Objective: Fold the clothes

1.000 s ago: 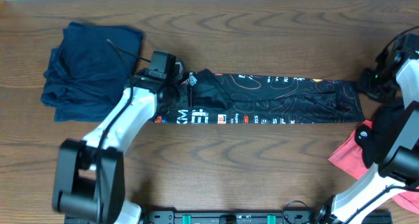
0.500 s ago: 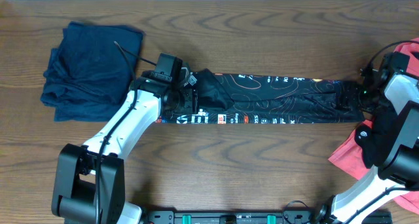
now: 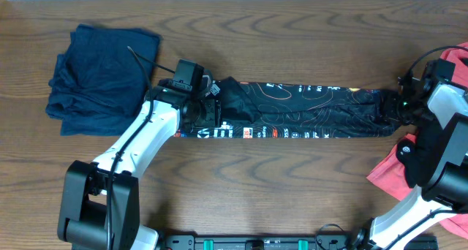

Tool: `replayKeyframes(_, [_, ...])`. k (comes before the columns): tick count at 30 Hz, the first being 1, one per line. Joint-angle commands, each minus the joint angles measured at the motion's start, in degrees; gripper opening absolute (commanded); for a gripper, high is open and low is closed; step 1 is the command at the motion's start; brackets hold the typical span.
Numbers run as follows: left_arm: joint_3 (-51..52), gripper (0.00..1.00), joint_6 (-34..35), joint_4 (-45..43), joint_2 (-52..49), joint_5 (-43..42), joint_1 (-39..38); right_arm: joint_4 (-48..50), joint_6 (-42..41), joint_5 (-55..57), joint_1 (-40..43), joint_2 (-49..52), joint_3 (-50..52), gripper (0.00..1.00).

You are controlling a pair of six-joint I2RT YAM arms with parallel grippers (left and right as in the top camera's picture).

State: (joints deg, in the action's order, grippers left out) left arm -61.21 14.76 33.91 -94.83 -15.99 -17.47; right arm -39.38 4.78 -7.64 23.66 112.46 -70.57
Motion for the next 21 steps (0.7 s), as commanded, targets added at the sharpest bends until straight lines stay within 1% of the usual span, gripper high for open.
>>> replayKeyframes(1, [0.1, 0.66, -0.6, 0.6, 0.8, -0.1, 0.0, -2.1, -3.8, 6.6, 0.0, 1.5, -1.2, 0.01])
replayKeyframes(3, [0.1, 0.67, -0.6, 1.5, 1.7, -0.1, 0.0, -4.7, -5.8, 10.4, 0.9, 1.5, -4.0, 0.01])
replayKeyframes(6, [0.1, 0.67, -0.6, 2.6, 2.9, 0.0, 0.0, -9.0, -6.1, 13.9, 2.3, 1.5, -9.4, 0.01])
replayKeyframes(9, [0.1, 0.67, -0.6, 3.0, 3.2, 0.0, 0.0, -12.5, -6.0, 14.7, 2.6, 1.5, -13.9, 0.01])
replayKeyframes(11, [0.1, 0.66, -0.6, 3.3, 3.2, 0.0, 0.0, -14.4, -5.9, 13.1, 2.1, 1.5, -15.8, 0.01])
replayKeyframes(15, [0.1, 0.67, -0.6, 3.7, 3.2, 0.0, 0.0, -17.0, -1.8, 4.4, -0.7, 1.5, -17.5, 0.01])
replayKeyframes(21, [0.1, 0.66, -0.6, 4.2, 3.2, 0.0, 0.0, -20.3, -1.9, 3.8, -8.6, 1.5, -17.6, 0.01])
